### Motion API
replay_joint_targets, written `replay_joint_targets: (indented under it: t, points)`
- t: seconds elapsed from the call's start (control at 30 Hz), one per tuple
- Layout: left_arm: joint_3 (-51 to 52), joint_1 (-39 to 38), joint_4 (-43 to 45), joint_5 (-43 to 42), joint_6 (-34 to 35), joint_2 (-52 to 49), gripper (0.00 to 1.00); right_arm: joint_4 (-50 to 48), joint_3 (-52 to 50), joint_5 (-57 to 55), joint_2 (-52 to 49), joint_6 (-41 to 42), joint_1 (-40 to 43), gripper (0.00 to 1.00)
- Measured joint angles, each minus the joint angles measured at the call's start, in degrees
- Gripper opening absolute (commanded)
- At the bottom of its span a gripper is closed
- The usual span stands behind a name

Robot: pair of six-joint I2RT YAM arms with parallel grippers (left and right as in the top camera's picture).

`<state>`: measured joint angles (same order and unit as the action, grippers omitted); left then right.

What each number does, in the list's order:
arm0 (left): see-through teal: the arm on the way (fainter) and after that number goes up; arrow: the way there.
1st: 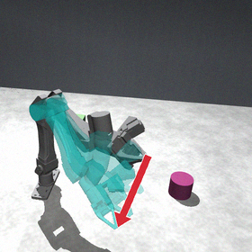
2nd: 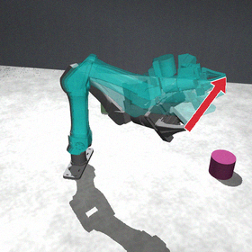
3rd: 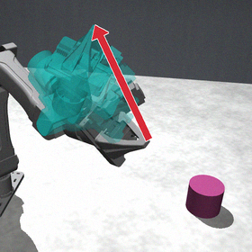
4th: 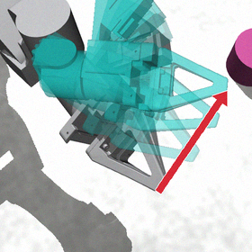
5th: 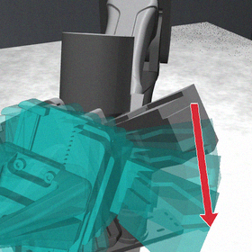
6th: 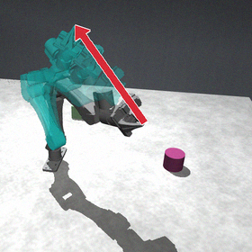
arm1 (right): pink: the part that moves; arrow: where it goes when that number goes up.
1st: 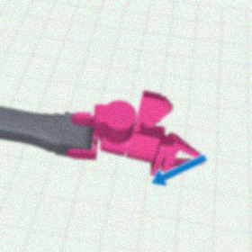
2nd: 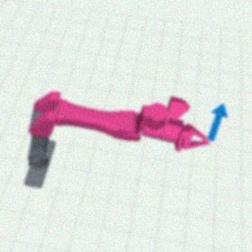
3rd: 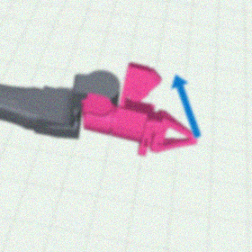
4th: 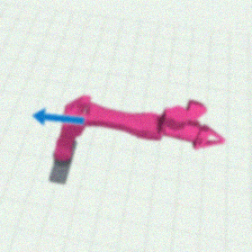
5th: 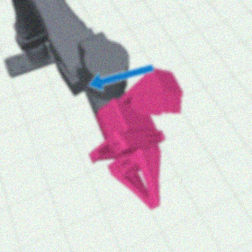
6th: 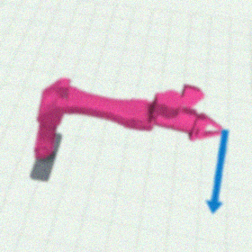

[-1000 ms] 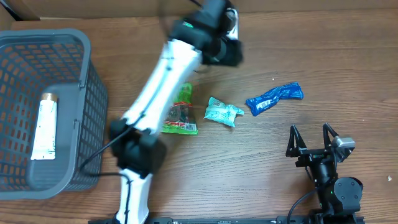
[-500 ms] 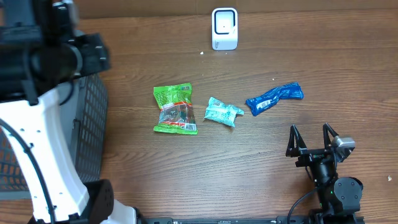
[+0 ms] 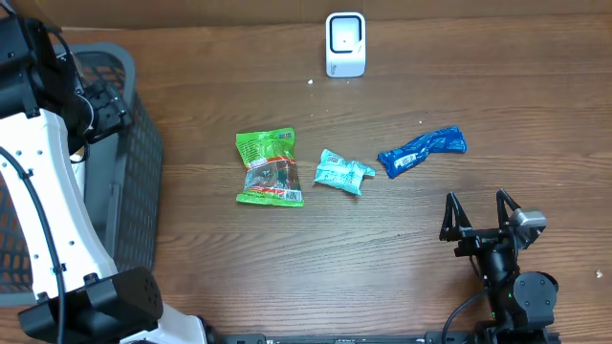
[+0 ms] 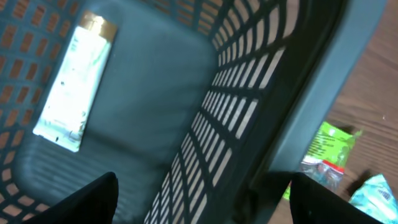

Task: Scan the item barcode
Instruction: 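Reach the left gripper into the basket and grasp the white tube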

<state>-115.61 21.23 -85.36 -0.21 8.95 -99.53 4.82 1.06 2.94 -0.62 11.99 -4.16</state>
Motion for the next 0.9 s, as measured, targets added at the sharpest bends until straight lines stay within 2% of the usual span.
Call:
replay_joint_targets:
  t: [0.03, 0.13, 0.2, 0.23, 0.3, 0.43, 0.6, 0.73, 0.9]
  points:
    - [1.0, 0.5, 0.5, 0.0, 0.1, 0.0, 0.97, 0.0, 0.0, 0.0, 0.0, 0.0, 0.0, 1.0]
    - [3.7, 3.6, 2.9, -0.4, 0.9, 0.0, 0.96, 0.0, 0.0, 0.0, 0.0, 0.0, 0.0, 1.0]
    - [4.6, 6.1, 3.5, -0.6, 1.4, 0.0, 0.89, 0.0, 0.0, 0.0, 0.0, 0.0, 0.0, 1.0]
    - [4.7, 7.2, 3.8, -0.9, 1.6, -0.1, 0.79, 0.0, 0.0, 0.0, 0.0, 0.0, 0.0, 1.0]
    - [4.9, 9.0, 4.3, -3.0, 0.2, -0.1, 0.7, 0.0, 0.0, 0.0, 0.0, 0.0, 0.0, 1.0]
    - [5.0, 6.7, 5.8, -10.5, -4.3, 0.0, 0.61, 0.0, 0.0, 0.0, 0.0, 0.0, 0.0, 1.0]
    - [5.3, 3.9, 6.8, -12.9, -6.4, 2.4, 0.62, 0.0, 0.0, 0.0, 0.0, 0.0, 0.0, 1.0]
    - [4.4, 3.9, 6.8, -13.2, -5.9, 8.7, 0.66, 0.0, 0.0, 0.0, 0.0, 0.0, 0.0, 1.0]
    - [1.5, 3.9, 6.7, -5.7, -4.2, 17.3, 0.7, 0.0, 0.0, 0.0, 0.0, 0.0, 0.0, 1.0]
